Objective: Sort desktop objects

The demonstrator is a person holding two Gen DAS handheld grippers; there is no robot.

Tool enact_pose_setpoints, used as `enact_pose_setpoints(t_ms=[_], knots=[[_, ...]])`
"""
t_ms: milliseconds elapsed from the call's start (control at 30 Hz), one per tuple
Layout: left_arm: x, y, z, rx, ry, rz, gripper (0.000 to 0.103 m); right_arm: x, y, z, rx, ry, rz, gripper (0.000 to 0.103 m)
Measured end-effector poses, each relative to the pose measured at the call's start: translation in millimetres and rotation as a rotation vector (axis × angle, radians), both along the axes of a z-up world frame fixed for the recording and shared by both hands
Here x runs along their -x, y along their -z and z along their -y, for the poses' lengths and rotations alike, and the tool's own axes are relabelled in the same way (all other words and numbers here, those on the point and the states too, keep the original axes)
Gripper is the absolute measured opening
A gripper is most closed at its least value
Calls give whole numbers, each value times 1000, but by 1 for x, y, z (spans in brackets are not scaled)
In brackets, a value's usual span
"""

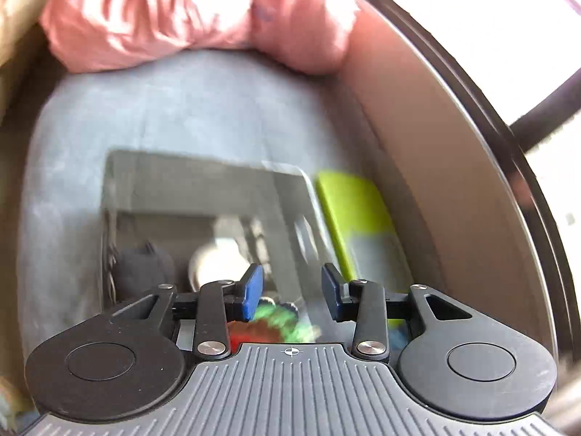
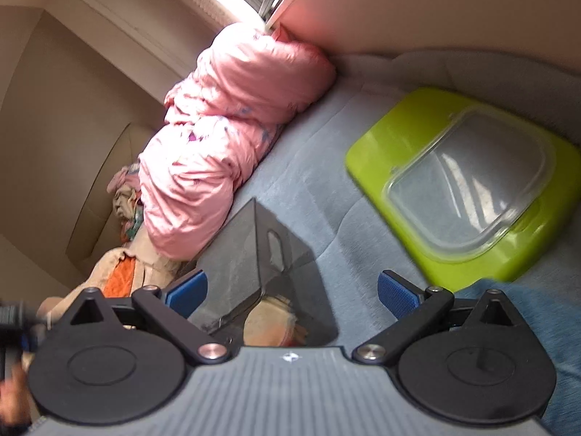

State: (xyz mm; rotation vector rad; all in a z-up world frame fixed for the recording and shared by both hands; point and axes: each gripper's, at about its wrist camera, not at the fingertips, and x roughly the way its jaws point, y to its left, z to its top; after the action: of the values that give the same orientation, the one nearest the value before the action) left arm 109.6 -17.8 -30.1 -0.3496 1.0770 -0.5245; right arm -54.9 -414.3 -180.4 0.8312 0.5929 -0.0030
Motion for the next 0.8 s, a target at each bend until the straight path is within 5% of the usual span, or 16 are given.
enact_pose_setpoints(t_ms=[167,300,333,400,433,467,600,733,800], knots=[[-75,47,32,-116,-69,-90,22,-10,5,-14,29,-66,-21,101],[-61,58,38,-24,29,-154,22,-7,-4,-11,35,-101,17,101],[-47,54,38,-4,72,-140,25,-6,-7,-12,37,-127,26,103],[-13,46,35,56,171,-129,57,-8,-9,-18,40,-197,28,103],[7,42,32,81,217,-128,93,-11,-7,-25,35,-235,22,103],[28,39,28,78,250,-123,103,-15,-5,-33,30,-272,15,103],[100,31,11,15,343,-125,103,-50,21,-80,-60,-422,-100,103],[134,37,1,33,337,-185,103,-98,72,-138,-358,-493,-333,99],[146,40,7,-41,322,-150,103,-118,96,-170,-457,-491,-450,95]])
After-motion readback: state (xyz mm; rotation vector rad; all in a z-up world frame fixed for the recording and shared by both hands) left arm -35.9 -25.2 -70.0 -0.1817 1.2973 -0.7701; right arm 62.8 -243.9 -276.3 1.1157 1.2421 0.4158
